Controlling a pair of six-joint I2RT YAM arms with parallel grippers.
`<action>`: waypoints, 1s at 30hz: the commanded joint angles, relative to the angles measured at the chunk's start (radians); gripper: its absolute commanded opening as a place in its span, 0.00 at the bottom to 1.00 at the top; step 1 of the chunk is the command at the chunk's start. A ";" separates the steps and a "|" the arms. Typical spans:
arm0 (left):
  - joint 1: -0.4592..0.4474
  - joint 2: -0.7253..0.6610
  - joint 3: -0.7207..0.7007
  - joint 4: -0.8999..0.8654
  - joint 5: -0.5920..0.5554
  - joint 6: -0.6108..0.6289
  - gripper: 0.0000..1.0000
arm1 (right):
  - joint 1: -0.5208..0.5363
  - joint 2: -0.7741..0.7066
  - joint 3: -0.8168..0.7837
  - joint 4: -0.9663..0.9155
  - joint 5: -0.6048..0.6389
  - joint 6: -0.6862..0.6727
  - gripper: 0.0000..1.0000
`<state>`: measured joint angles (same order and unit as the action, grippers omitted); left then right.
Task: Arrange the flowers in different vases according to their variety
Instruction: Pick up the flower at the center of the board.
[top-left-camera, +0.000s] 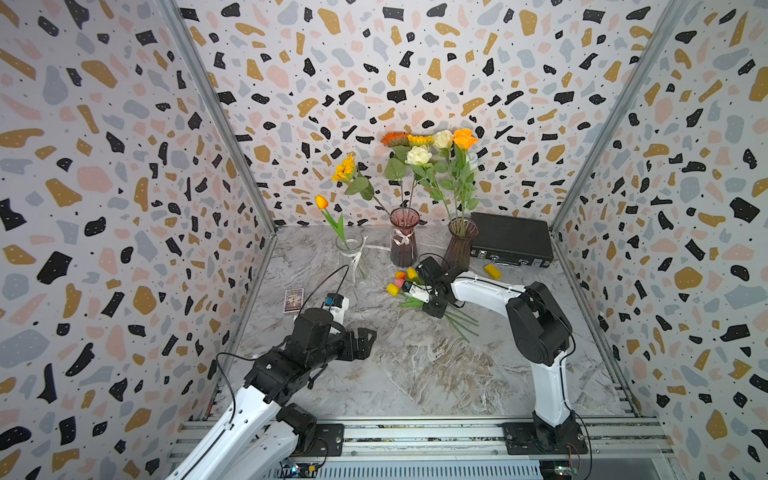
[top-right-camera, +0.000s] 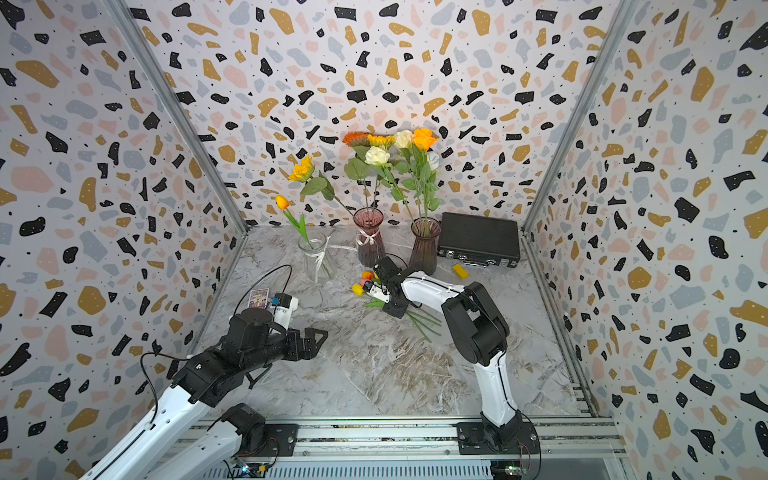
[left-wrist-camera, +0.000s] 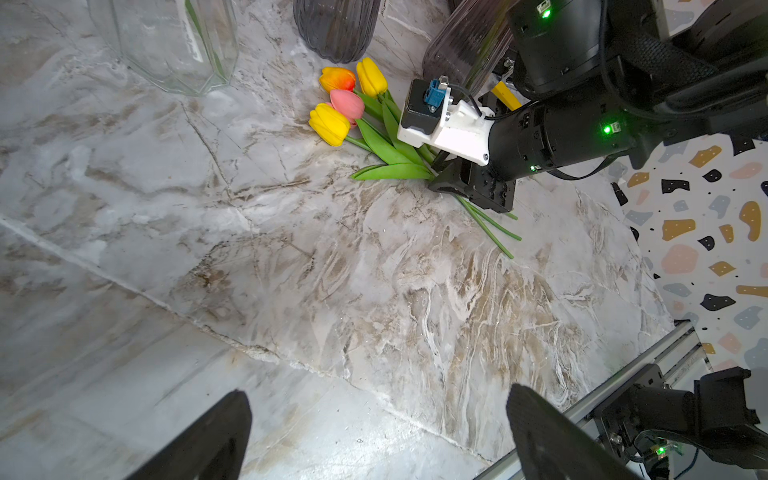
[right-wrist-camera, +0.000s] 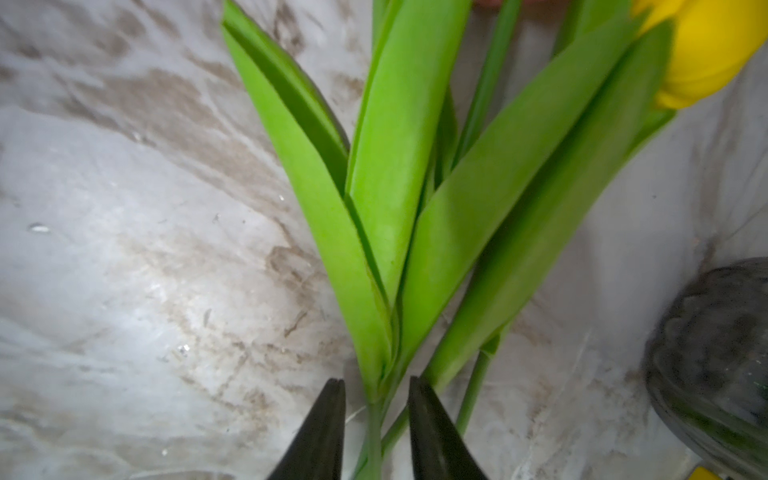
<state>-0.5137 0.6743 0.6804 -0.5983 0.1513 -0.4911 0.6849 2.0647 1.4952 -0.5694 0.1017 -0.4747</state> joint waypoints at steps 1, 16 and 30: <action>-0.005 -0.002 -0.012 0.033 0.005 0.003 1.00 | -0.002 0.014 0.022 -0.021 0.002 -0.007 0.28; -0.005 0.016 0.002 0.034 0.004 0.012 1.00 | -0.001 -0.059 0.026 -0.047 -0.040 0.041 0.00; -0.005 -0.038 0.103 -0.078 -0.047 0.067 1.00 | 0.001 -0.313 -0.014 -0.071 -0.128 0.280 0.00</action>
<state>-0.5137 0.6655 0.7246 -0.6479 0.1387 -0.4599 0.6830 1.8107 1.4799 -0.6048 0.0086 -0.2771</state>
